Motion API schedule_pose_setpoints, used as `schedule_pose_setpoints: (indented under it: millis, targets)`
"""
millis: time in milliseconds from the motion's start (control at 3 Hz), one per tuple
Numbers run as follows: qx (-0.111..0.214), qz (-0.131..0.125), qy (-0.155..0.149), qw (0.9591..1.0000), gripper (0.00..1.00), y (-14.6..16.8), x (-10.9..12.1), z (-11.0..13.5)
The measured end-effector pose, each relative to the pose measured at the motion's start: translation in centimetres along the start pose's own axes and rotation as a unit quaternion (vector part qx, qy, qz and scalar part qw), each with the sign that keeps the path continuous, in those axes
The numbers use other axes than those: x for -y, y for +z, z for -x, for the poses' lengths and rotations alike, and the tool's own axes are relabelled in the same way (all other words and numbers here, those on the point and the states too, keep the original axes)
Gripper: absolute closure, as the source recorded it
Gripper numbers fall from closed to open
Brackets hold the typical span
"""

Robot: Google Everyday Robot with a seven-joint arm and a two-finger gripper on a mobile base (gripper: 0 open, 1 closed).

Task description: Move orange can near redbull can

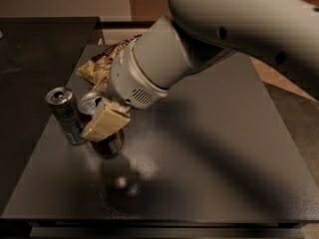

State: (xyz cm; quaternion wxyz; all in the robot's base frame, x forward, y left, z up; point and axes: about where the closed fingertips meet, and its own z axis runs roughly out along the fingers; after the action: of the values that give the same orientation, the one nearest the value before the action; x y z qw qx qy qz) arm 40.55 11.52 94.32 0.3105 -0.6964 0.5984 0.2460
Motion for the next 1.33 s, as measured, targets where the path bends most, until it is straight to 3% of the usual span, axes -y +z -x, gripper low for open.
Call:
schedule_pose_setpoints:
  millis: [333,667,1333]
  targets:
    - [0.005,-0.007,-0.001,1.0,1.0,0.7,0.7,-0.8]
    - [0.008,-0.006,-0.003,0.9999,0.82,1.6,1.3,-1.4]
    - [0.012,-0.003,-0.006,0.9999,0.35,2.9,1.9,-2.3]
